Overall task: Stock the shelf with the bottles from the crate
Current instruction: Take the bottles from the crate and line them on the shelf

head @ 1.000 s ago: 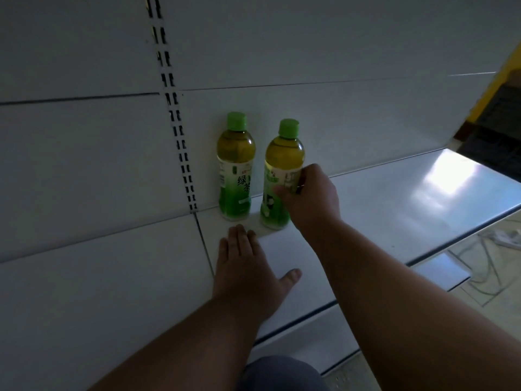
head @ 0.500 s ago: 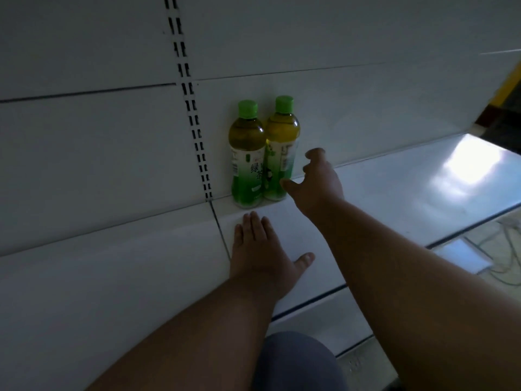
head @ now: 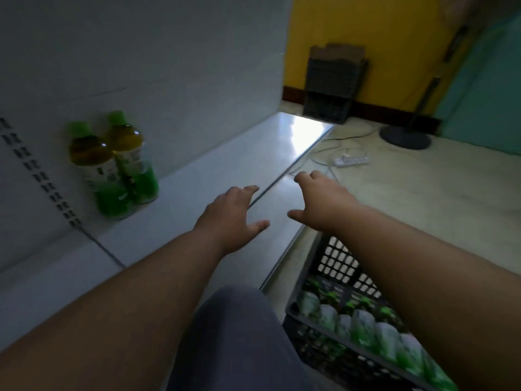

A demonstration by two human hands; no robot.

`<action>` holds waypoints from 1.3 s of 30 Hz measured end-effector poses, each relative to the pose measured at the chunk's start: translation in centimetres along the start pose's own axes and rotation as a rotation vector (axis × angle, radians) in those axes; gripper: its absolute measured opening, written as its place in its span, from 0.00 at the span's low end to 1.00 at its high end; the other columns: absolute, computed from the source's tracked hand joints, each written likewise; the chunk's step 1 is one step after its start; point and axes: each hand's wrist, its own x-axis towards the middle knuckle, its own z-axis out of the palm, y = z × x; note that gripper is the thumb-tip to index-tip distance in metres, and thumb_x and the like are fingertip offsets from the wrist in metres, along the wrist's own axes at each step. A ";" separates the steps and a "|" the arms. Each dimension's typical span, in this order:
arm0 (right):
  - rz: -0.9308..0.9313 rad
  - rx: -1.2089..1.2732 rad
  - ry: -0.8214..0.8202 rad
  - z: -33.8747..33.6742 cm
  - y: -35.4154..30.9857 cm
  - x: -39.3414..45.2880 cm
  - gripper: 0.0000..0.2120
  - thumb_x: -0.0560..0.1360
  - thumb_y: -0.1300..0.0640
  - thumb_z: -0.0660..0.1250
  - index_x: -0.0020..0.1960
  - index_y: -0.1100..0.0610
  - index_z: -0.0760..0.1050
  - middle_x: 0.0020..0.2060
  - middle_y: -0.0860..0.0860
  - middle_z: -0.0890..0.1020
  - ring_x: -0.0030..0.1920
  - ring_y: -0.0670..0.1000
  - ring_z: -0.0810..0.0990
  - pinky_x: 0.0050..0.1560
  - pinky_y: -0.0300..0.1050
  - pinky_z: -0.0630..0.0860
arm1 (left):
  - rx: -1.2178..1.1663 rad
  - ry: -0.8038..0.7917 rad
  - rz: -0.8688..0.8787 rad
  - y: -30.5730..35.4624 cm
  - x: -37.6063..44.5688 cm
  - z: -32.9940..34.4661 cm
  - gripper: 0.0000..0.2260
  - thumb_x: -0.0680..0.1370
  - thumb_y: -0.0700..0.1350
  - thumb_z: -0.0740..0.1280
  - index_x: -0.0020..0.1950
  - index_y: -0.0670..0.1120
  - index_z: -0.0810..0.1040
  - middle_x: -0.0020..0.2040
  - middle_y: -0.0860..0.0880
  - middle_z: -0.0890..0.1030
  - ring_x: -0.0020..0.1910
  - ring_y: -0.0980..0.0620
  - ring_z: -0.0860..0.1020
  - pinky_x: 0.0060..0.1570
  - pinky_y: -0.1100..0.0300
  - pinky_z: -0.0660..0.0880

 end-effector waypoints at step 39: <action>0.986 0.539 -0.564 37.4 24.6 -3.8 0.47 0.65 0.47 0.80 0.74 0.48 0.55 0.57 0.56 0.76 0.48 0.56 0.77 0.43 0.51 0.79 | 0.373 -0.394 0.256 6.3 7.1 31.6 0.50 0.71 0.75 0.46 0.75 0.41 0.29 0.79 0.41 0.33 0.77 0.46 0.31 0.73 0.52 0.37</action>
